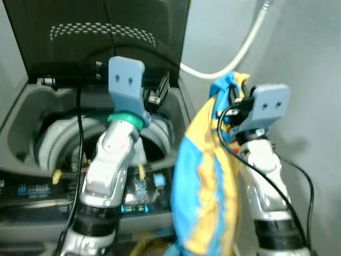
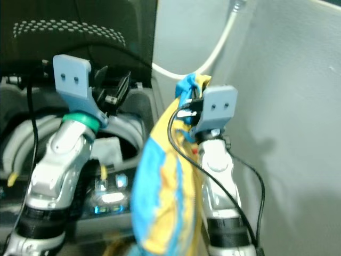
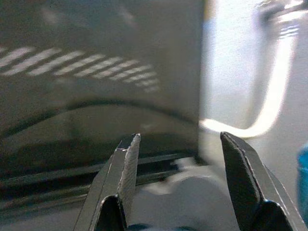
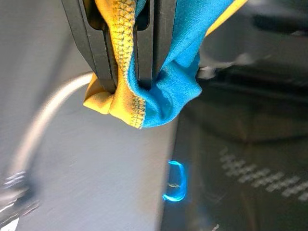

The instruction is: Clothes washing

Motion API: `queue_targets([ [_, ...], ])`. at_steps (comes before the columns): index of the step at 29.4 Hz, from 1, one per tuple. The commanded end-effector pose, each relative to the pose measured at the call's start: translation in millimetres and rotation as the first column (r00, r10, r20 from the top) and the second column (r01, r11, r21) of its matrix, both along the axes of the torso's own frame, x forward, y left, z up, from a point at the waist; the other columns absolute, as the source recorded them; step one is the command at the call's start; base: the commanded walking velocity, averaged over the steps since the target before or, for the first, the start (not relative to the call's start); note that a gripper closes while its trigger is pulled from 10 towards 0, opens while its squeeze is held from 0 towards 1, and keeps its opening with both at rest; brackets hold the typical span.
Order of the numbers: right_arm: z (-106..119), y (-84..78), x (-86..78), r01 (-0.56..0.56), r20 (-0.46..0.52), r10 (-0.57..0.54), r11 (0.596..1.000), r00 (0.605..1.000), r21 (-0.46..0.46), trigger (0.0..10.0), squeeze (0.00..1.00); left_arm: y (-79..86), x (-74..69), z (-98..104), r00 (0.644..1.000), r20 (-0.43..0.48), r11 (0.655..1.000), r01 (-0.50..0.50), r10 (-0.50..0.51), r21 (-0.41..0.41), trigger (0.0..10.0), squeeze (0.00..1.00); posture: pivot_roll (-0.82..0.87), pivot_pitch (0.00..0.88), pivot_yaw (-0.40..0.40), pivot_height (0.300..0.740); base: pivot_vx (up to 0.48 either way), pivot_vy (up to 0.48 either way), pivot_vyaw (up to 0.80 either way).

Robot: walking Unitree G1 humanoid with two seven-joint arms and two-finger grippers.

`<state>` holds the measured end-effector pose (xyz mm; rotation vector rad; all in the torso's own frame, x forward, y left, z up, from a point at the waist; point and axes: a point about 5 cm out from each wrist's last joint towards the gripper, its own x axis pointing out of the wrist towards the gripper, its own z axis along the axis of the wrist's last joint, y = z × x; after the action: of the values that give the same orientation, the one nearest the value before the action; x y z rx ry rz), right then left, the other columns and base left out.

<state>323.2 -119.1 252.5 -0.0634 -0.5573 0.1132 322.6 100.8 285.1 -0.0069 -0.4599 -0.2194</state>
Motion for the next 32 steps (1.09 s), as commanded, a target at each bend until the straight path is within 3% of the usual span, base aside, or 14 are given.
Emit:
queue_targets([
  [1,0.4,-7.0,-0.9,0.022,0.009,-0.022,1.000,1.000,0.006,10.0,0.00,-5.9,-1.6,-2.7,1.000,-0.009,1.000,0.020,-0.020,0.011,10.0,0.00,0.06,0.000,0.003,0.720,0.000,0.000,0.00],
  [22,1.4,-4.1,-1.8,-0.001,0.019,0.001,1.000,1.000,0.007,10.0,0.00,-4.4,-0.1,-2.5,1.000,-0.011,1.000,0.012,-0.012,0.012,10.0,0.00,0.07,0.000,0.006,0.720,0.000,0.000,0.00],
  [24,3.5,0.3,-3.7,-0.044,0.030,0.044,0.999,0.999,-0.006,10.0,0.00,-2.9,-0.4,0.0,1.000,0.019,0.998,-0.012,0.010,0.057,10.0,0.00,0.07,0.000,0.004,0.720,0.000,0.000,0.00],
  [32,6.8,5.2,-6.1,-0.090,0.045,0.091,0.996,0.995,-0.020,10.0,0.00,-4.1,-2.8,2.2,0.998,0.063,0.993,-0.031,0.024,0.112,10.0,0.00,0.07,0.000,0.000,0.720,0.000,0.000,0.00],
])
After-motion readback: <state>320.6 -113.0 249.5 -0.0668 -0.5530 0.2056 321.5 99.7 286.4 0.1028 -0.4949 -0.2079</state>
